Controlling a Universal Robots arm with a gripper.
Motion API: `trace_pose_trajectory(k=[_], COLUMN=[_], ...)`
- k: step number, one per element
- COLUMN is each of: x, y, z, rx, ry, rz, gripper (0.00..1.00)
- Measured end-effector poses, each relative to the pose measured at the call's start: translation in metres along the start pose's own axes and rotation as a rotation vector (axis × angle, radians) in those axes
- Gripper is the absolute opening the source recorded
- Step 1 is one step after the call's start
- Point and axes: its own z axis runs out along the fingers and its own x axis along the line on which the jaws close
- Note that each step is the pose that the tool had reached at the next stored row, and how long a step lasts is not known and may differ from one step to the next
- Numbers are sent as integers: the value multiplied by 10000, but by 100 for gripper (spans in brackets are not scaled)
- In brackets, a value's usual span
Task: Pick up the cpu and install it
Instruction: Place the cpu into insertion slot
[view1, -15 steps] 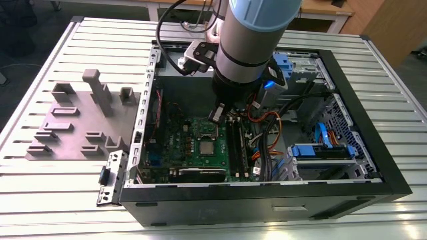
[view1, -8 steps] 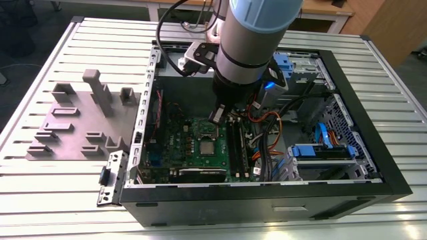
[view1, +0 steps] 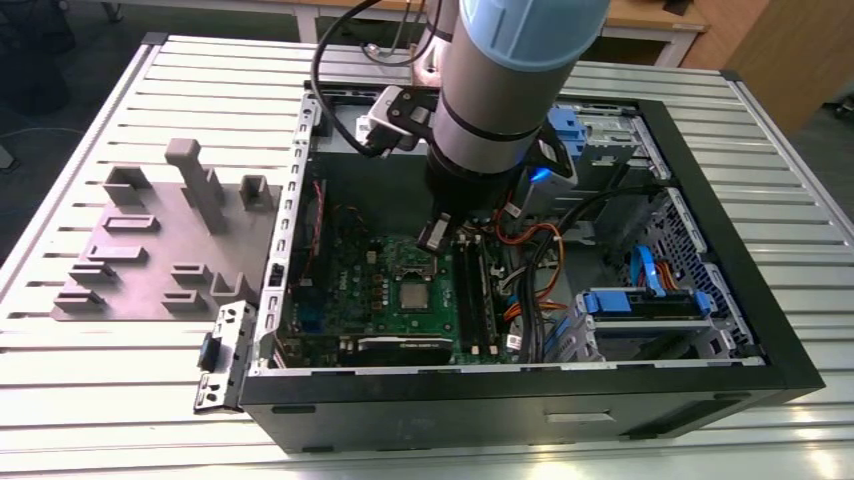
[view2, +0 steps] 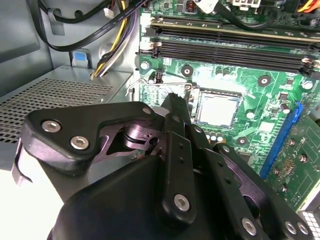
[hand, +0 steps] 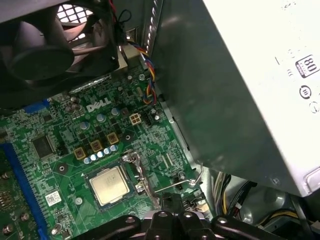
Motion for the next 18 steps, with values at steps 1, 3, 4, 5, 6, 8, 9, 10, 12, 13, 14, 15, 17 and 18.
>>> trace_pose_trajectory(k=[1,3,4,5,6,8,9,10,12,13,14,15,17,18], x=[7,20,27,33,39,53,60,67,82,90,97,104,116,122], y=[-3,-10,-13,-16,-19,-26,-29,-33,-40,-44,-47,-51,-57,-59], z=[-2,-4,-6,-7,-8,-11,-12,-14,-17,-18,-20,-21,-23,-25], rx=[0,0,0,0,0,0,0,0,0,0,0,0,0,0], ry=[1,1,1,1,0,0,1,1,1,0,1,1,0,0], rz=[0,1,1,1,1,0,0,0,0,1,0,0,0,1], gripper=[11,11,11,11,11,11,11,11,11,11,11,11,11,11])
